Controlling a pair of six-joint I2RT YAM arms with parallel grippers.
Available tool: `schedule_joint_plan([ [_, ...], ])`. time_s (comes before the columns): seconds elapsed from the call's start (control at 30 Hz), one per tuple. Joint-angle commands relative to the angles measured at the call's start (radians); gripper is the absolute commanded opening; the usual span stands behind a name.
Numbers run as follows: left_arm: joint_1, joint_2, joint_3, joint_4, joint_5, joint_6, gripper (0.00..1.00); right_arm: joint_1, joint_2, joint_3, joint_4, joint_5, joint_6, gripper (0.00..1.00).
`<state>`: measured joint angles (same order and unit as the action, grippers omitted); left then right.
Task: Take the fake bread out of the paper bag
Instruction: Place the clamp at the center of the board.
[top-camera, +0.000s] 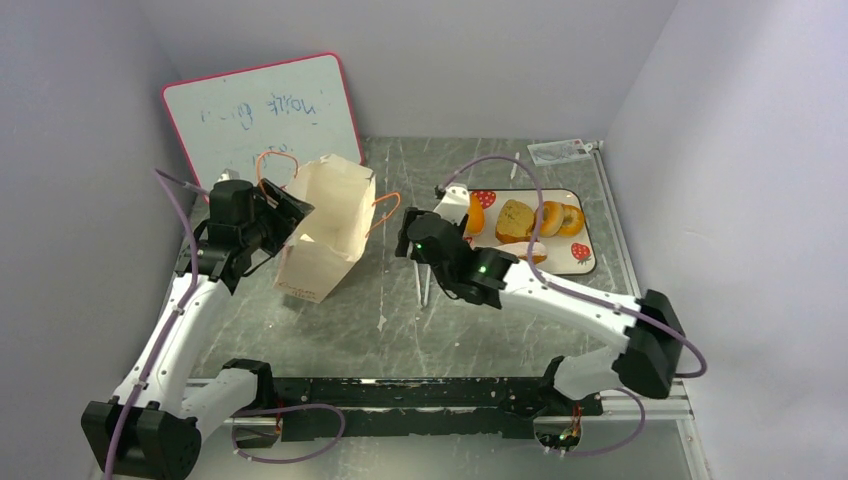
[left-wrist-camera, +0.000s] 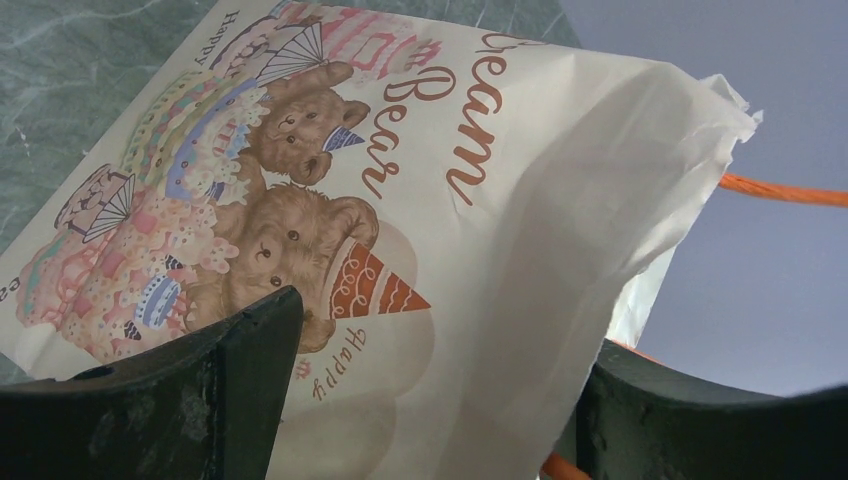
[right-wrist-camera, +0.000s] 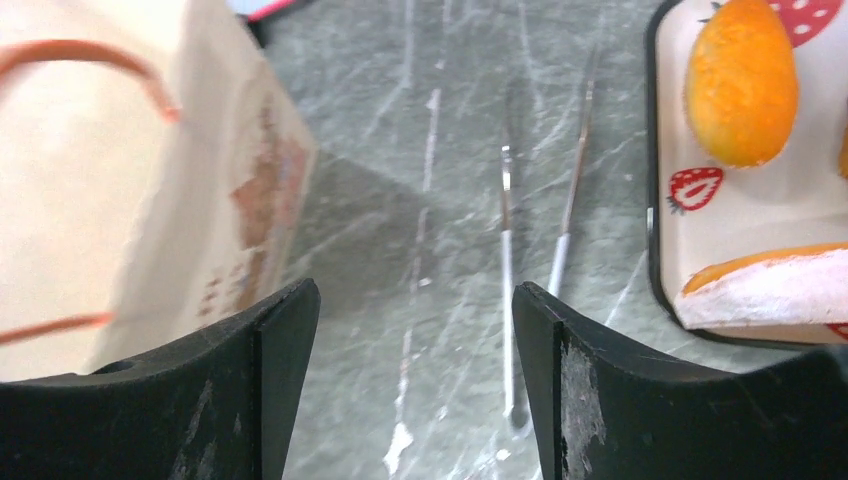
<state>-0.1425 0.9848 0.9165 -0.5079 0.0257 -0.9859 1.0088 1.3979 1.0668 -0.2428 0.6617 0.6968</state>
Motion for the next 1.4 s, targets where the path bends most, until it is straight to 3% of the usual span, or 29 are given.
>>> schedule_joint_plan([
  [0.0, 0.015, -0.011, -0.011, 0.032, 0.002, -0.017, 0.8, 0.078, -0.099, 0.047, -0.134, 0.01, 0.104, 0.74],
  [0.33, 0.026, -0.015, -0.013, 0.038, 0.013, -0.011, 0.8, 0.235, -0.127, 0.127, -0.206, 0.018, 0.229, 0.73],
  [0.6, 0.033, -0.014, -0.011, 0.04, 0.029, -0.007, 0.8, 0.27, -0.074, 0.187, -0.185, 0.023, 0.228, 0.73],
  [0.97, 0.038, -0.036, -0.026, 0.037, 0.044, -0.007, 0.8, 0.264, 0.088, 0.292, -0.133, 0.051, 0.181, 0.73],
  [1.37, 0.051, -0.05, -0.023, 0.031, 0.064, 0.01, 0.8, 0.169, 0.218, 0.373, -0.112, 0.027, 0.18, 0.71],
])
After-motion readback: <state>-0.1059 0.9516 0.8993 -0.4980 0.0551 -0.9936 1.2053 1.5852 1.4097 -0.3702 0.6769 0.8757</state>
